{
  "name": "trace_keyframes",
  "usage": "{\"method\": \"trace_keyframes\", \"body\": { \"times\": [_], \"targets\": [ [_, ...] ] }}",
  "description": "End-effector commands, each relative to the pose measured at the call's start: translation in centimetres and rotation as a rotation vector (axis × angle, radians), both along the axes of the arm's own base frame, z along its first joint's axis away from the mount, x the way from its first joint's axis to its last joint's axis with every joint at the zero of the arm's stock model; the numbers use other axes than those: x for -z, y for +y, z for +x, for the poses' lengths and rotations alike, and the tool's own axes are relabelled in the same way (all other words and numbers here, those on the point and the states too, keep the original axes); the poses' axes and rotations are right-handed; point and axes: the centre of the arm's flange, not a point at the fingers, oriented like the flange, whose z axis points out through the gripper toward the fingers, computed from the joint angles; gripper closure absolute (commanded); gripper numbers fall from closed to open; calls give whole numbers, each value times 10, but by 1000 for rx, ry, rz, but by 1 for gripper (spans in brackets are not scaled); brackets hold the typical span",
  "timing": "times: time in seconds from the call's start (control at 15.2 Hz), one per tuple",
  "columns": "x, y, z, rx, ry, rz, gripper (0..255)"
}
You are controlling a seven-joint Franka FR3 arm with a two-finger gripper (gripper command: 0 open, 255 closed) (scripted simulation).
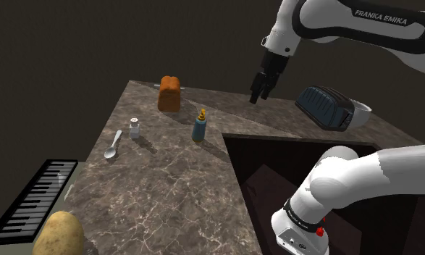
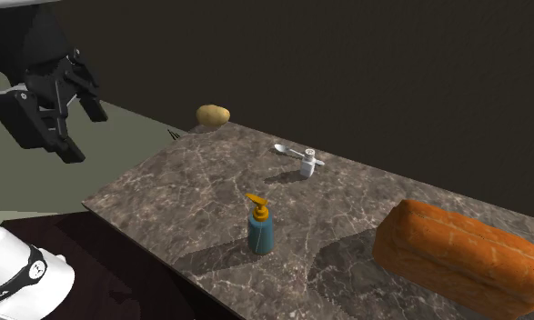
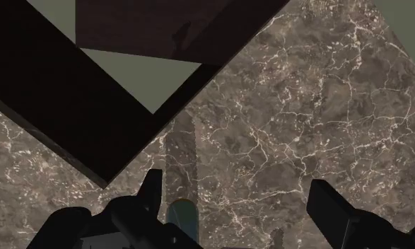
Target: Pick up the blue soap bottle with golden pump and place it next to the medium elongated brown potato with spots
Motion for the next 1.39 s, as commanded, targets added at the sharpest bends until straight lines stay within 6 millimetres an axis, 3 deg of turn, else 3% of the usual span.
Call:
{"method": "trace_keyframes", "body": {
  "times": [0.0, 0.66, 1.32],
  "targets": [
    [0, 0, 0, 0, 0, 0, 0],
    [73, 5, 122, -169, 79, -71, 0],
    [157, 24, 237, -339, 158, -142, 0]
  ]
}}
